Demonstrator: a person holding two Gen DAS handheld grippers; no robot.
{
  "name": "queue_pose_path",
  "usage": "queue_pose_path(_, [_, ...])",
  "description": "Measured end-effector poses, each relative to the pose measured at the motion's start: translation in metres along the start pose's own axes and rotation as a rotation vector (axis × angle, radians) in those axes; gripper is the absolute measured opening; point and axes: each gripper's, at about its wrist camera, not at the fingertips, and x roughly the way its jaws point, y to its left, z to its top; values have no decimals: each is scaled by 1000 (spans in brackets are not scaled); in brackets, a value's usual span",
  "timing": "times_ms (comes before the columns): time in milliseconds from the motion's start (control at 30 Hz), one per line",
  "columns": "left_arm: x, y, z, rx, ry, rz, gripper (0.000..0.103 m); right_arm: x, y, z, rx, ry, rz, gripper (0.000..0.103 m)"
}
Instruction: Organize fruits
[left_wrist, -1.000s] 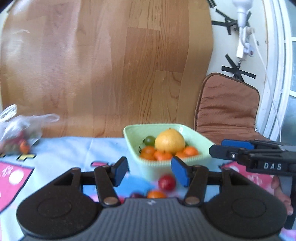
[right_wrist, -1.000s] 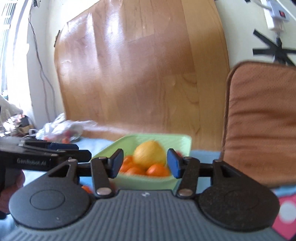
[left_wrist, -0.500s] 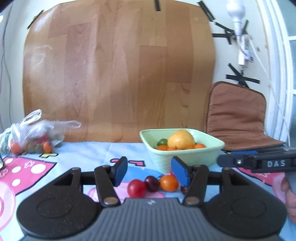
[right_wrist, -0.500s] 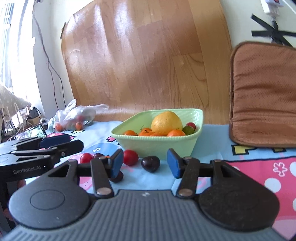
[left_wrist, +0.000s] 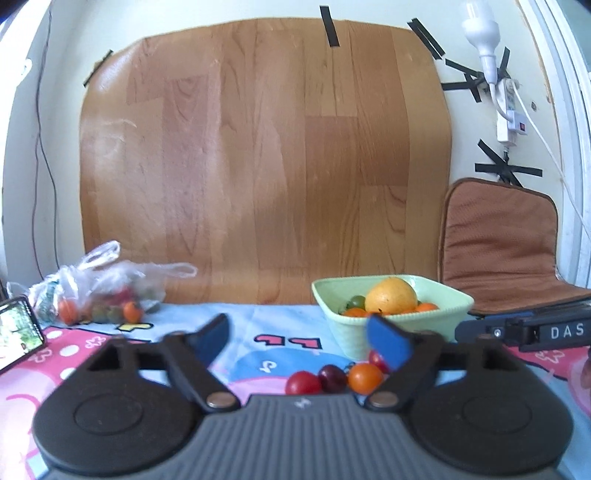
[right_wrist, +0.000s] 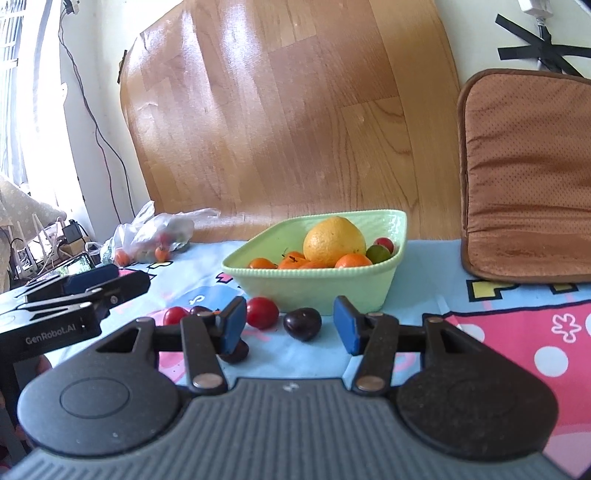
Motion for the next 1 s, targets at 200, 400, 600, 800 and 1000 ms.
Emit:
queue_pose_path(200, [-6,-5,0,29,-30,34,95,-2,5,-1,-29,-16,4,55])
queue_pose_path(400, [-13,-2,-2,10,-70,79,103,-4,10,-1,-67,-33,9,55])
queue_pose_path(600, [-13,-1,-1,11,-81,79,103,-5,14,-2,-93,-40,16,55])
queue_pose_path(800, [-11,1,-1,1,-67,76,103,-5,15,-2,-106,-43,18,55])
queue_pose_path(1000, [-10,0,-1,5,-60,82,103,-5,16,-2,-106,-44,18,55])
